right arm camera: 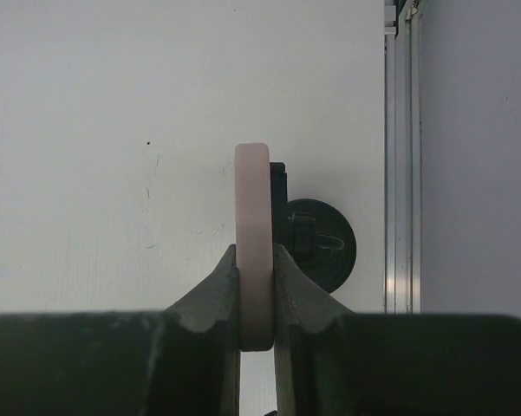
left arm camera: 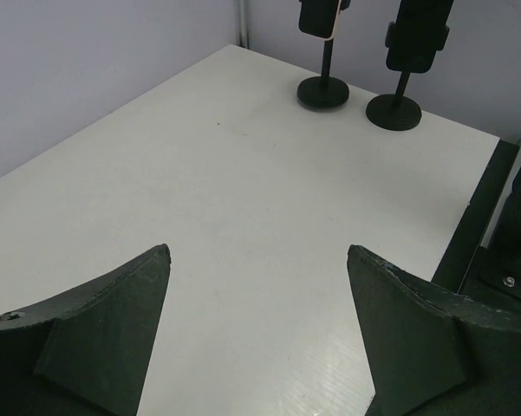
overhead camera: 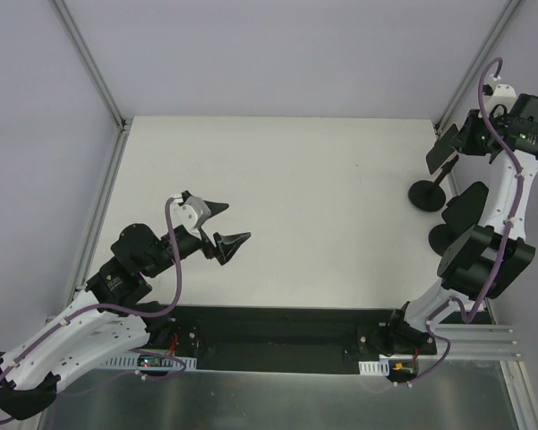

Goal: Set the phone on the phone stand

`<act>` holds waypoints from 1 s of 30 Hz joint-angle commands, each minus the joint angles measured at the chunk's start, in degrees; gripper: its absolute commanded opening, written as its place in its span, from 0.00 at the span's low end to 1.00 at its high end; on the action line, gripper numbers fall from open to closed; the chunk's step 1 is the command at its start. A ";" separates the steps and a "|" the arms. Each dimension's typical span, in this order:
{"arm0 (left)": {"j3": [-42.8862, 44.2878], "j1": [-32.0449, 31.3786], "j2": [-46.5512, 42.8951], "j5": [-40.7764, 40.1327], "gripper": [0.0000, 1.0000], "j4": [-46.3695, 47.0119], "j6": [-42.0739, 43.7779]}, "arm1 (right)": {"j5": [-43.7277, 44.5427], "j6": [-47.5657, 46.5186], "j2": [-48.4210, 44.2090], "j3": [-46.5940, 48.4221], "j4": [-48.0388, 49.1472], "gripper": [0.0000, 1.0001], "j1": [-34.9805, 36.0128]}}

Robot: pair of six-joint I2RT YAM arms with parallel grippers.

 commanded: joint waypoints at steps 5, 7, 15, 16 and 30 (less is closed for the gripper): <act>0.05 -0.79 0.79 -1.58 0.83 2.01 1.10 | -4.46 -2.06 0.30 4.06 7.35 0.00 -2.40; 0.05 -0.96 0.88 -0.70 0.83 2.01 1.01 | -3.84 -2.23 0.13 2.40 8.05 0.00 -2.40; 0.05 -0.96 1.05 -1.49 0.84 1.92 1.10 | -0.59 -0.39 -0.57 0.37 8.85 0.57 -2.32; 0.14 -0.96 1.14 -1.14 0.84 1.92 1.01 | 1.24 -0.04 -1.53 0.20 9.11 0.61 -2.14; 0.05 -0.96 1.58 -3.68 0.85 1.84 1.45 | 56.48 5.42 -10.86 10.22 -4.51 0.96 18.91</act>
